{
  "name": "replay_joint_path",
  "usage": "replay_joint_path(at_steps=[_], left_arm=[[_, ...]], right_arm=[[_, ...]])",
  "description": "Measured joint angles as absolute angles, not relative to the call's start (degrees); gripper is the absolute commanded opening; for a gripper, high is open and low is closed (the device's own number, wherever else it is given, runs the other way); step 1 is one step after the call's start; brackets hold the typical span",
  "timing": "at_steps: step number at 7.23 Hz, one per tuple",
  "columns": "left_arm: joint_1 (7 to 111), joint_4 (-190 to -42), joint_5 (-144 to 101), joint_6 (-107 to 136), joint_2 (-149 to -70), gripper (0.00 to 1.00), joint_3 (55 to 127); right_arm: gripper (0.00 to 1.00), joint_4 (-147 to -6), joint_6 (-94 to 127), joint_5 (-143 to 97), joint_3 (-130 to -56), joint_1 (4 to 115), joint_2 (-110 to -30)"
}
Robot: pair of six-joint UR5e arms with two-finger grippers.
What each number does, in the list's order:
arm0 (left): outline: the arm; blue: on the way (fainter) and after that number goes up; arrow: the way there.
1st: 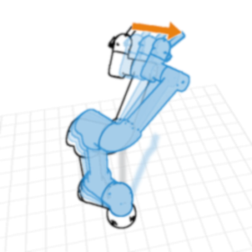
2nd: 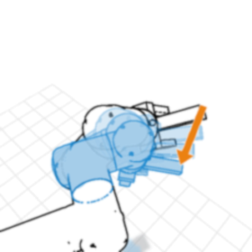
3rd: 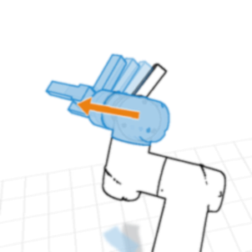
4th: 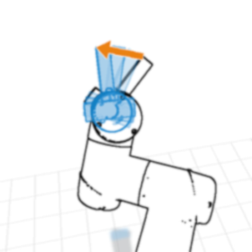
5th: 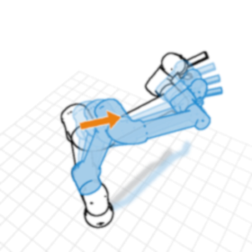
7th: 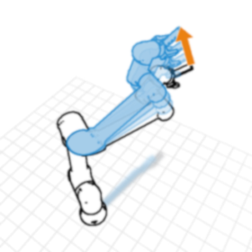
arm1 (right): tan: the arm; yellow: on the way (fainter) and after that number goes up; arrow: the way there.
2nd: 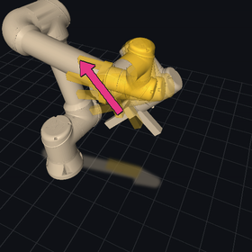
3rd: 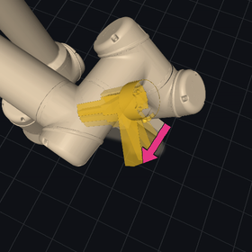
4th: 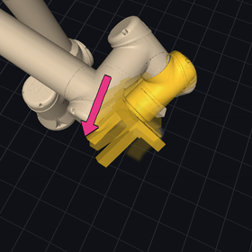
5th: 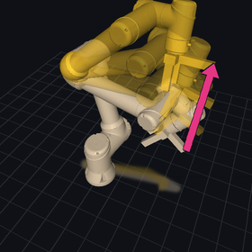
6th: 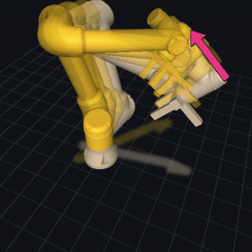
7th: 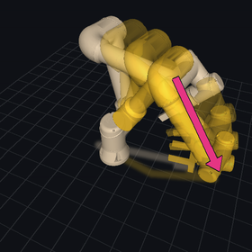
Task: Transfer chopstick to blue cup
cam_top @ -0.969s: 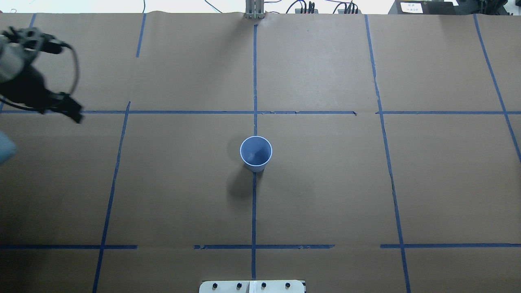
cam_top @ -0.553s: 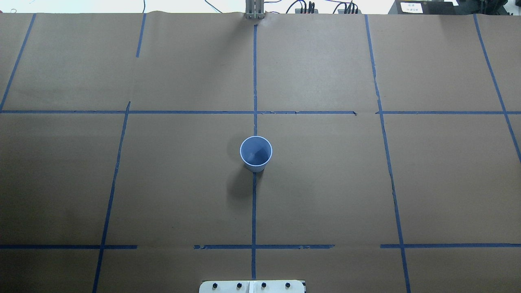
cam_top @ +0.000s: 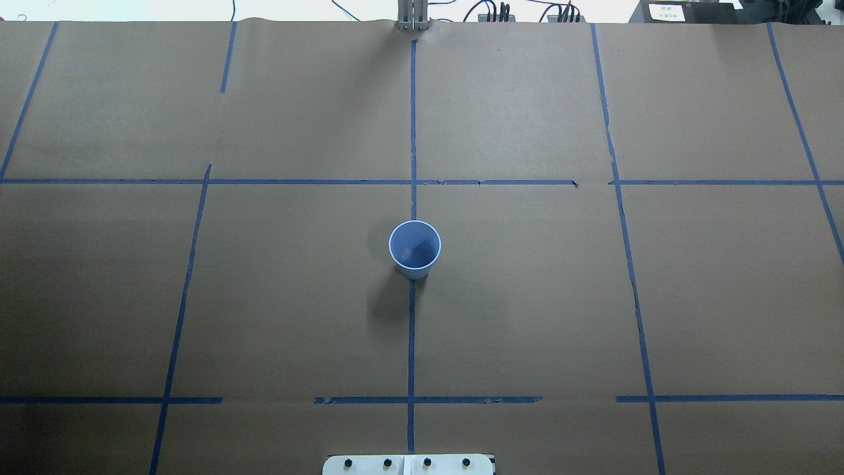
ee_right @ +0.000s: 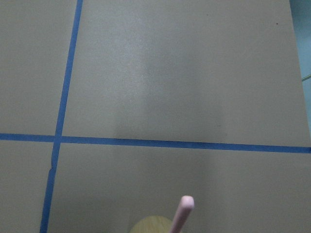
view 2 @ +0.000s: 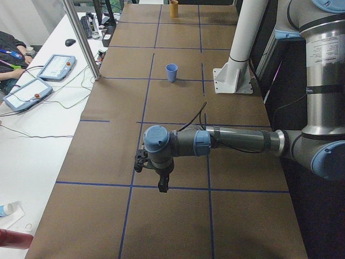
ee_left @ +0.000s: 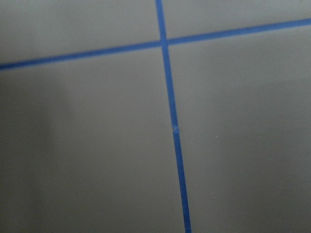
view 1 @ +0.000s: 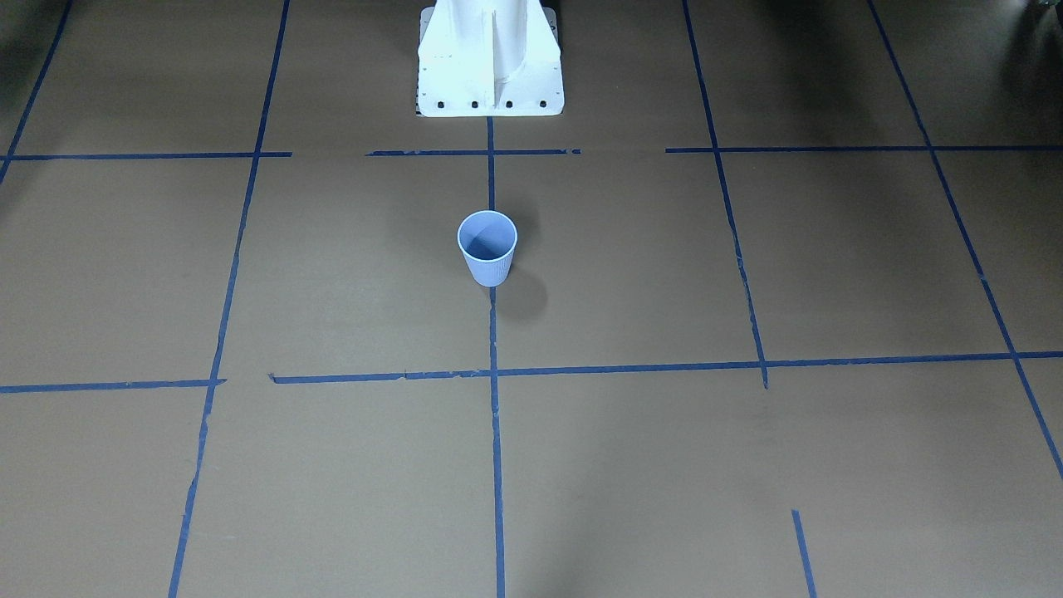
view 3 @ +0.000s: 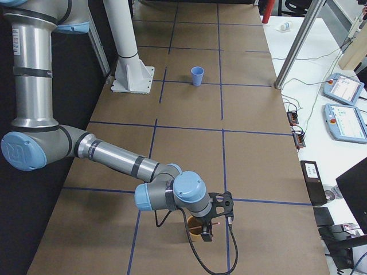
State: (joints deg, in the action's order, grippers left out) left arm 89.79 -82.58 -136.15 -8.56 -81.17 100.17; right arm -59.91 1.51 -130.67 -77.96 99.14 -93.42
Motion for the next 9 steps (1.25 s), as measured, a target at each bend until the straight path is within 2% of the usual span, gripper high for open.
replay_joint_path(at_steps=[1, 2, 6, 9], left_arm=[[90.22, -82.71, -137.00, -8.90, -80.69, 1.00, 99.74], [90.37, -82.76, -137.36, -9.08, -80.50, 1.00, 99.86], [90.44, -82.88, -137.55, -9.31, -80.39, 1.00, 100.37], [90.44, -82.88, -137.47, -9.32, -80.34, 1.00, 100.59]], right_arm=[[0.94, -59.78, 1.70, -130.58, -77.96, 99.14, -93.41], [0.87, -59.46, 2.03, -130.43, -77.89, 99.11, -93.38], [0.86, -59.07, 3.43, -129.83, -76.16, 98.23, -92.93], [0.68, -59.08, 3.91, -129.76, -75.09, 96.78, -92.20]])
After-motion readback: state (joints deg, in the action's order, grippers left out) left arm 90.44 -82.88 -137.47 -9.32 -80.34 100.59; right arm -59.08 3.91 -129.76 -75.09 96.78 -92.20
